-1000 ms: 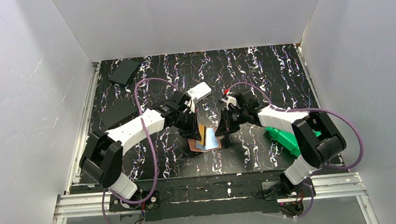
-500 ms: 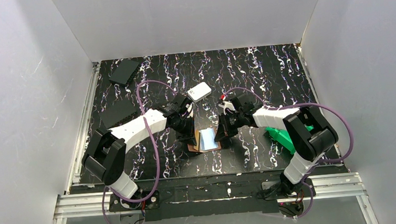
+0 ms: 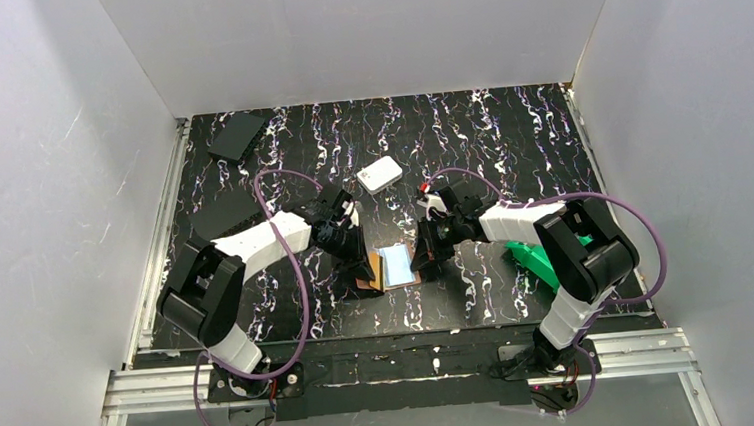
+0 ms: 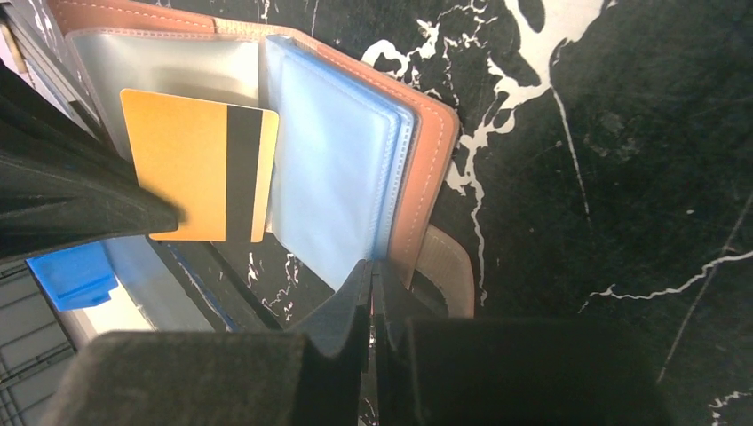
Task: Put the credit cards into the card holder
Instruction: Insert the credit card into the card holder.
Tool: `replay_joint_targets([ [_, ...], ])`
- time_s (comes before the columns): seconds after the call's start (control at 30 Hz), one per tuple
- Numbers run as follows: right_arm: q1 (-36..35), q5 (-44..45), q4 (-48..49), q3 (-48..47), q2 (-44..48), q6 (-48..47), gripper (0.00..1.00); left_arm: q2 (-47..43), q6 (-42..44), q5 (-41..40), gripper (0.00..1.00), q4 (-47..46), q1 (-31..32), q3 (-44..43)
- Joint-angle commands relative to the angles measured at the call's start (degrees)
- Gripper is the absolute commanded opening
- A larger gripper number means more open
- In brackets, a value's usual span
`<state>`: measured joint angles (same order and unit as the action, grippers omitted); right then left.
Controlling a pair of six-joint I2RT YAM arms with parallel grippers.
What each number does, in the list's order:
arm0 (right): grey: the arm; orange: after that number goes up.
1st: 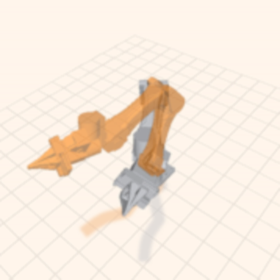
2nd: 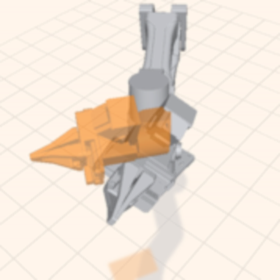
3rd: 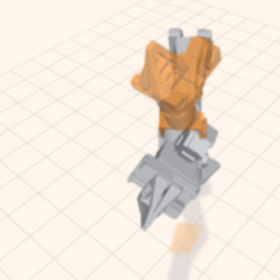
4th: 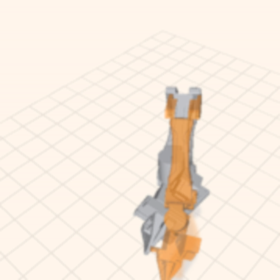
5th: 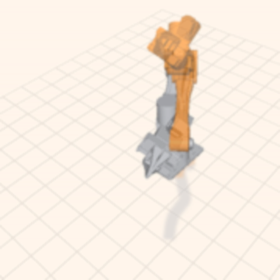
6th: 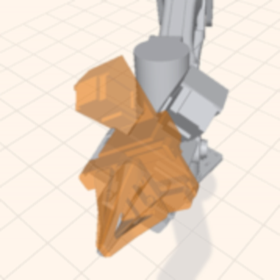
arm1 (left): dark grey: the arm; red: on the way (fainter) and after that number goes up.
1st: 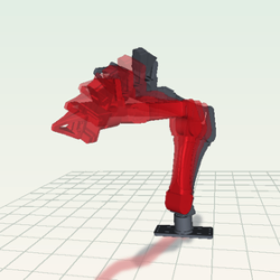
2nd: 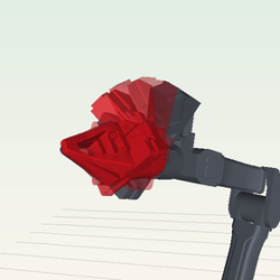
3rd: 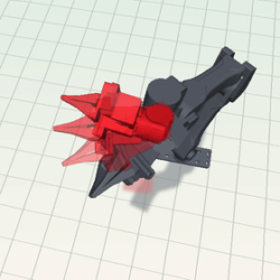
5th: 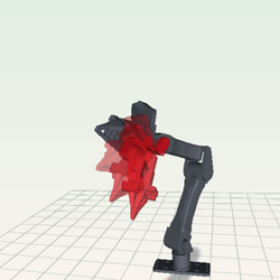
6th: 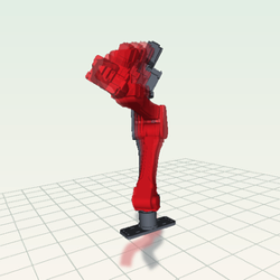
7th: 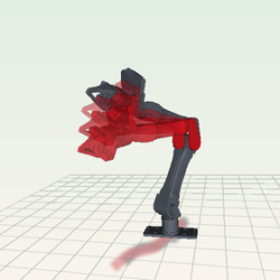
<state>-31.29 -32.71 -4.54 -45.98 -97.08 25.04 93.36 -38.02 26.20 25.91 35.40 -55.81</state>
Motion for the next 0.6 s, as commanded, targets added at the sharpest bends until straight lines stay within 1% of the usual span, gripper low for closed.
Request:
replay_joint_targets([
  [0.0,-0.26,1.51,-0.54,0.14,-0.63,-1.59,0.09,0.54,-1.41,4.83,0.0,-3.56,-0.72,1.36],
  [0.3,-0.26,1.48,-0.9,-0.1,-0.5,-1.52,0.09,1.69,-1.42,5.84,0.0,-4.52,-1.79,1.5],
  [0.57,-0.35,1.18,-1.08,-0.2,-0.87,-1.58,0.08,2.34,-1.6,6.48,0.0,-8.26,-3.08,3.29],
])
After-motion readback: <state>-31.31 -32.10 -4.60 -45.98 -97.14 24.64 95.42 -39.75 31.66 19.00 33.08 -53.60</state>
